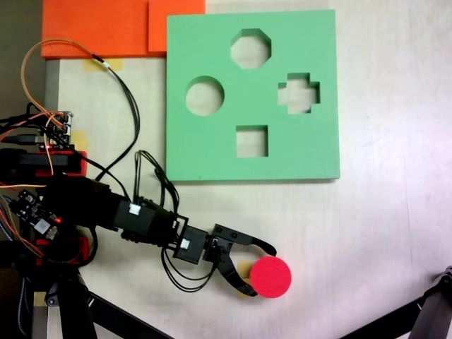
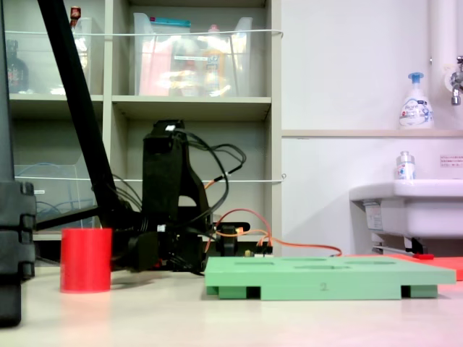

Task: Put the cylinder block into the corresponding hole

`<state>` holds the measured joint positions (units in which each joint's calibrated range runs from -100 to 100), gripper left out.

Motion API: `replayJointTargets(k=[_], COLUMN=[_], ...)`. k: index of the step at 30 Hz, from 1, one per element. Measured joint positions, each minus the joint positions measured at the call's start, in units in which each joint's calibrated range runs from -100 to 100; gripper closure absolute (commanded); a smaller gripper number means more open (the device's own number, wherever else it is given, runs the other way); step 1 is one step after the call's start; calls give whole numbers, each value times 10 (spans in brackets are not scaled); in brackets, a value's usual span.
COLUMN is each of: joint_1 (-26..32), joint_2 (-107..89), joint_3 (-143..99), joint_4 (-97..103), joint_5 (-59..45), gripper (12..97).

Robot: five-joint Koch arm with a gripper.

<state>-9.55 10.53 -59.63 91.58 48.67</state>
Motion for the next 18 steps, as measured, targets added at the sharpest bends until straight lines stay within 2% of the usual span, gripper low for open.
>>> replayJointTargets(k=[4, 8, 9, 13, 16, 18], joint_1=[27, 61, 67, 76, 70, 63], joint_2=[-194, -413, -439, -443, -394, -367], joint_3=[-16, -18, -19, -38, -48, -65], joint_4=[-40, -176, -197, -207, -195, -185], joint_5=[0, 0, 0, 0, 0, 0], gripper=[703, 697, 665, 374, 287, 286])
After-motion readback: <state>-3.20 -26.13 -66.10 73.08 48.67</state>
